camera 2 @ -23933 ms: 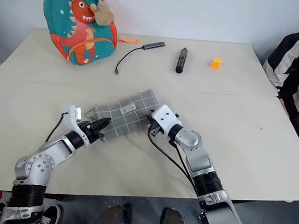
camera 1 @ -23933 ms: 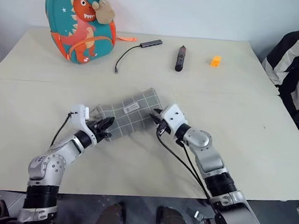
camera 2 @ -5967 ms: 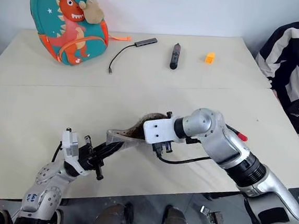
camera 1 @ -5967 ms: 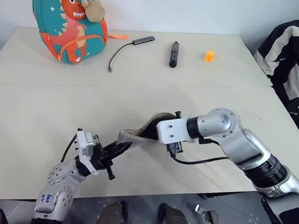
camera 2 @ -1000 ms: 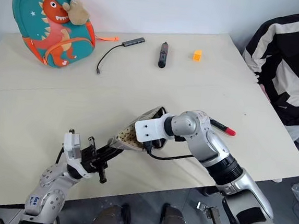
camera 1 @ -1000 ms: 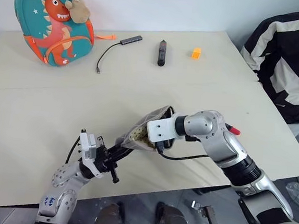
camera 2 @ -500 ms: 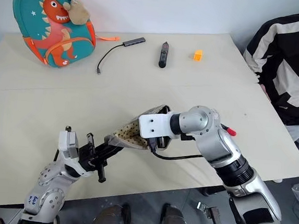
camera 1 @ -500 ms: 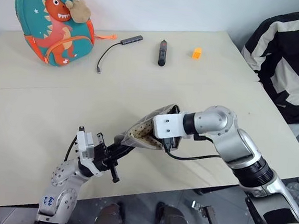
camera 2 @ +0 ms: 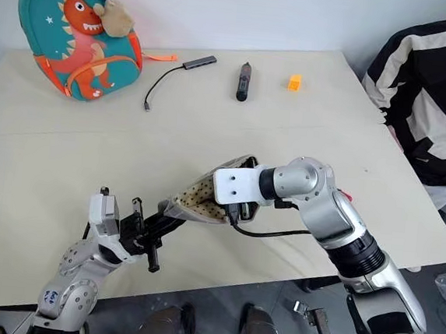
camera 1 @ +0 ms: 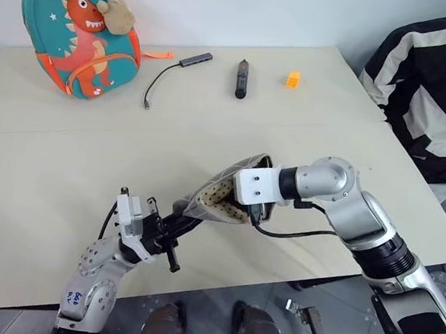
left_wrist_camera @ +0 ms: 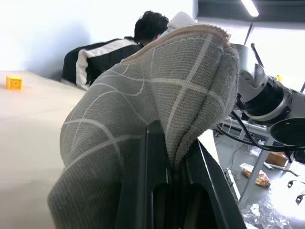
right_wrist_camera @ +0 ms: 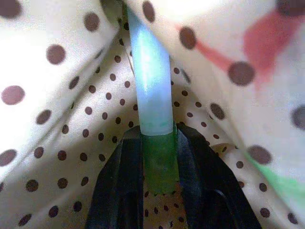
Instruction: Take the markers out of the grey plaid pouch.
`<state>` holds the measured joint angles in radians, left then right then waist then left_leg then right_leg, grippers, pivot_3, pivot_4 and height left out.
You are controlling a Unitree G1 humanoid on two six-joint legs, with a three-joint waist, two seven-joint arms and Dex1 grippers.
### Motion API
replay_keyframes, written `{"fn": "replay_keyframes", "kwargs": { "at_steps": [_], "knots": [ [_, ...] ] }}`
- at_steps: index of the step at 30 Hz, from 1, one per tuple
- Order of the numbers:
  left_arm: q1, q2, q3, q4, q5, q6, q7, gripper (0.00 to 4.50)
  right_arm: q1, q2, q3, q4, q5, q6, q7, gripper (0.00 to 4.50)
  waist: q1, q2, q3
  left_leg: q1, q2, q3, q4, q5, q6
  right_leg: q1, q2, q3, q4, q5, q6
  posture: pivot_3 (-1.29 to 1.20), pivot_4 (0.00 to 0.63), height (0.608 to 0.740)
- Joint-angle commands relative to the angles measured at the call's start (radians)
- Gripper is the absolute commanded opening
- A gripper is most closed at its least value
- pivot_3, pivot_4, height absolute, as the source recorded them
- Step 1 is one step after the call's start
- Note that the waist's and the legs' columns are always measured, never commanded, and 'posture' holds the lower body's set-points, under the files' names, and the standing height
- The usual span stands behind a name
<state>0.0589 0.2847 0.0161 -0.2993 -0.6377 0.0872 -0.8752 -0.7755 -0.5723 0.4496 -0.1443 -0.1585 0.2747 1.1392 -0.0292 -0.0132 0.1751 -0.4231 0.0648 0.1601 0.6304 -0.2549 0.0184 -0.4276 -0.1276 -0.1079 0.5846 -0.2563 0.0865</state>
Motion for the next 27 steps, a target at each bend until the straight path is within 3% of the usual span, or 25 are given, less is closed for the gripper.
{"fn": "replay_keyframes", "kwargs": {
  "at_steps": [1,13,27],
  "knots": [
    [0.034,0.034,-0.003,0.014,0.032,-0.007,-0.023,0.0,-0.017,0.015,-0.057,0.018,-0.016,0.071,-0.073,0.66,0.0,0.0,0.0,0.0,0.0,0.0,0.0,0.0,0.0,0.0,0.0,0.0,0.0,0.0,0.0,0.0,0.15,0.74],
    [0.069,0.107,-0.09,0.017,0.131,-0.089,-0.087,0.0,-0.041,0.067,-0.033,0.021,-0.058,0.281,-0.128,0.66,0.0,0.0,0.0,0.0,0.0,0.0,0.0,0.0,0.0,-0.001,-0.001,0.0,0.0,0.0,0.0,0.0,0.15,0.74],
    [-0.025,0.049,0.134,0.147,-0.053,-0.022,0.024,0.0,-0.007,-0.005,-0.111,-0.035,0.113,-0.002,-0.041,0.66,0.0,0.0,0.0,0.0,0.0,0.001,0.0,0.0,0.0,0.0,0.0,0.0,0.001,0.0,0.001,0.0,0.15,0.74]
  ]
}}
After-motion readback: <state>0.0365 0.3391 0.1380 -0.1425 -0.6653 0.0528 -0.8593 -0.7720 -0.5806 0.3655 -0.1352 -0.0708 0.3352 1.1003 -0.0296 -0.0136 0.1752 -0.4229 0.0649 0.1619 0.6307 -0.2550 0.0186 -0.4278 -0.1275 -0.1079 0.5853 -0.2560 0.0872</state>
